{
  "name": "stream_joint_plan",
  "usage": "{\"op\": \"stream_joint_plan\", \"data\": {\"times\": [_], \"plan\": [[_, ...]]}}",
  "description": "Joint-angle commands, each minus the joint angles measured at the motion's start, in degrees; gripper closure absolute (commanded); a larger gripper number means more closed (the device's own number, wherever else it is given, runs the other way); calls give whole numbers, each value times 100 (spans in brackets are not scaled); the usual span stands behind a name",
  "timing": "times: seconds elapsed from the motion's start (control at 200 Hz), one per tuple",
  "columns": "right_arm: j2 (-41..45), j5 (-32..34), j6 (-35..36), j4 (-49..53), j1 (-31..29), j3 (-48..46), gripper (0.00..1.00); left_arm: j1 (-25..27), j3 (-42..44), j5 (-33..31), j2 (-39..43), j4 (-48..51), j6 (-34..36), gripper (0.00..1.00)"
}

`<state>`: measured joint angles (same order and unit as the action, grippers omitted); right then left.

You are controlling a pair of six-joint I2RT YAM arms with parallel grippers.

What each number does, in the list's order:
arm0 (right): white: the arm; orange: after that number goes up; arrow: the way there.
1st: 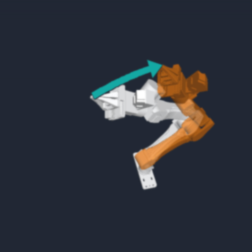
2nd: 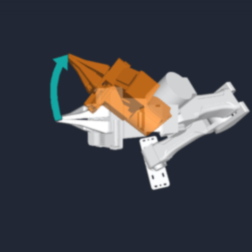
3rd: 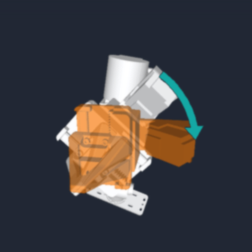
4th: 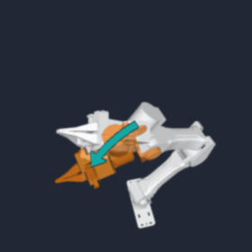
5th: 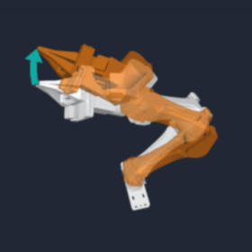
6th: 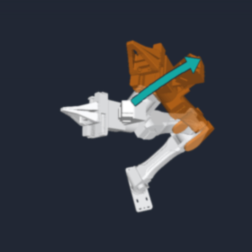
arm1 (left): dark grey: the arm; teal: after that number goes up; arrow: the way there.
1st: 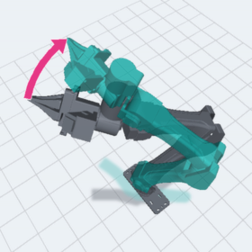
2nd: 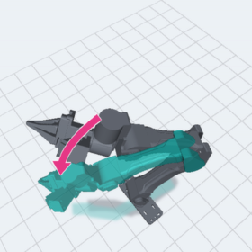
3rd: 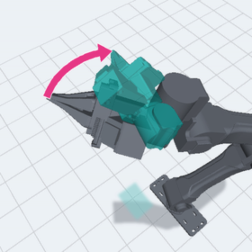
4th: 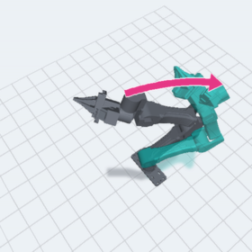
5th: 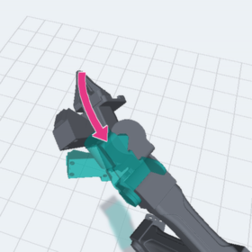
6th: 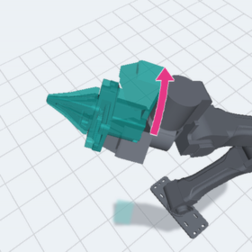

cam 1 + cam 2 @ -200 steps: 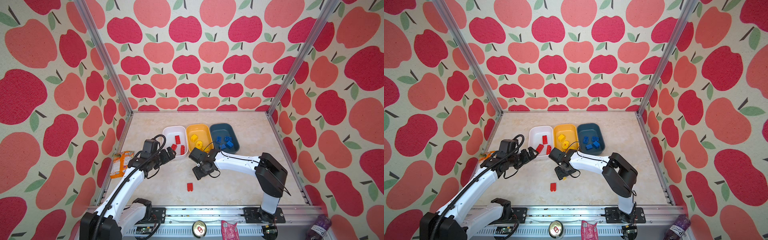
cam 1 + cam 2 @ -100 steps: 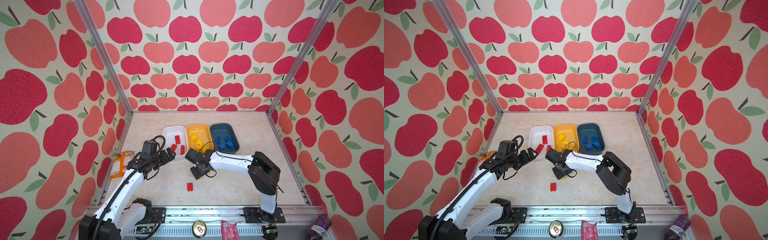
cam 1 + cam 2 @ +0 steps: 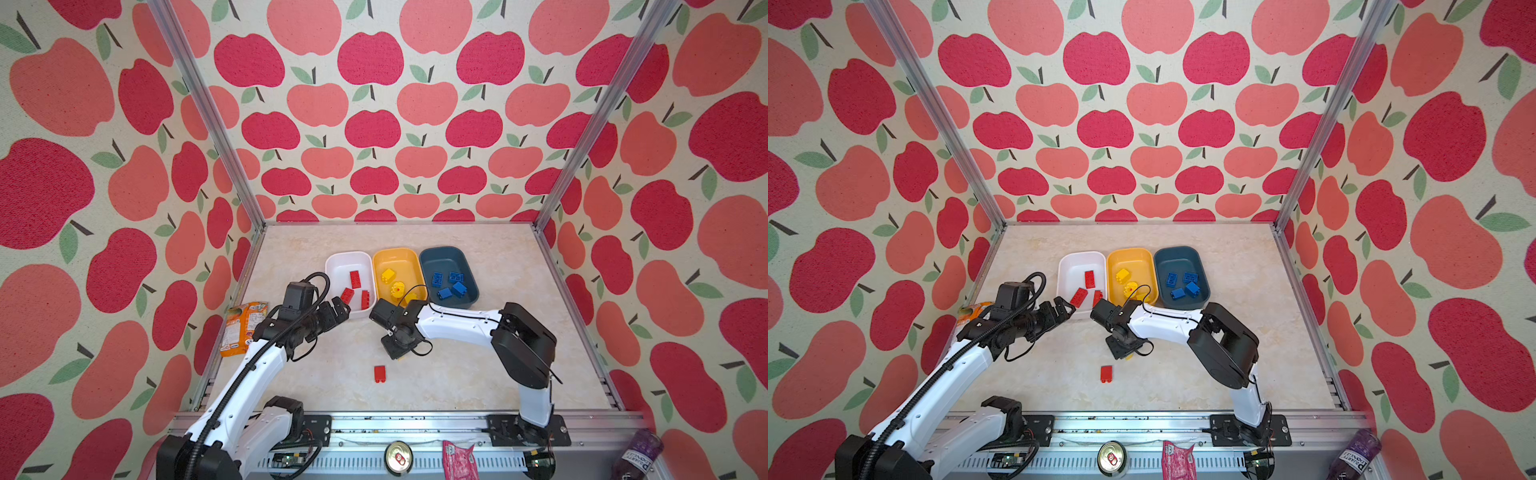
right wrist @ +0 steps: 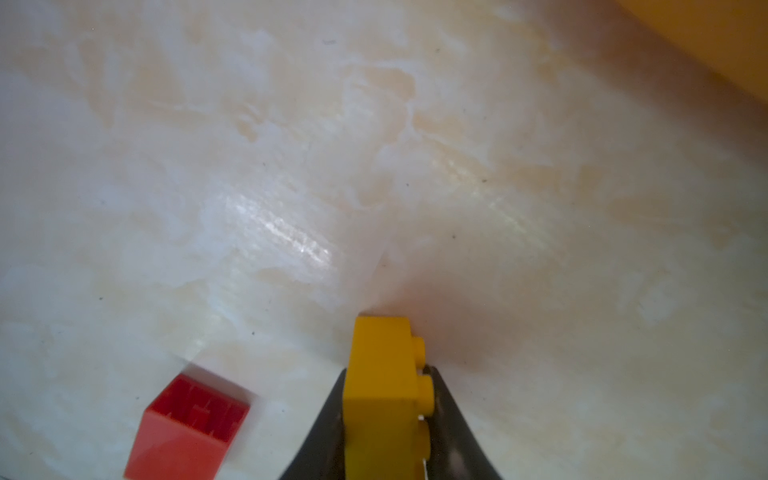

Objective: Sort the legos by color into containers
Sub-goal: 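Lower the right gripper and grasp the yellow brick, then carry the yellow brick into the yellow tray and open the right gripper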

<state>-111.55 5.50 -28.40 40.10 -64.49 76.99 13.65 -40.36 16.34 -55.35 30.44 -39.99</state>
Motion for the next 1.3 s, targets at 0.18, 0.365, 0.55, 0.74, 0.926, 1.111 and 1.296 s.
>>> {"op": "stream_joint_plan", "data": {"times": [0.18,0.365,0.55,0.74,0.926,1.111,1.296], "plan": [[268,114,-81,219,-40,15,77,-1,73,-58,42,39,-92,1],[604,216,-148,413,-40,53,79,6,73,-52,22,8,-103,1],[905,519,-29,796,-7,308,79,12,81,-21,-36,-66,-110,1],[1073,637,256,969,308,701,80,34,-9,5,-218,-158,-90,1],[893,646,733,983,803,1170,80,76,-118,0,-412,-253,-90,1],[517,544,1131,922,1374,1675,80,151,-200,-68,-553,-277,-94,1],[-70,372,1409,851,1873,2272,80,182,-261,-82,-670,-335,-127,1]]}}
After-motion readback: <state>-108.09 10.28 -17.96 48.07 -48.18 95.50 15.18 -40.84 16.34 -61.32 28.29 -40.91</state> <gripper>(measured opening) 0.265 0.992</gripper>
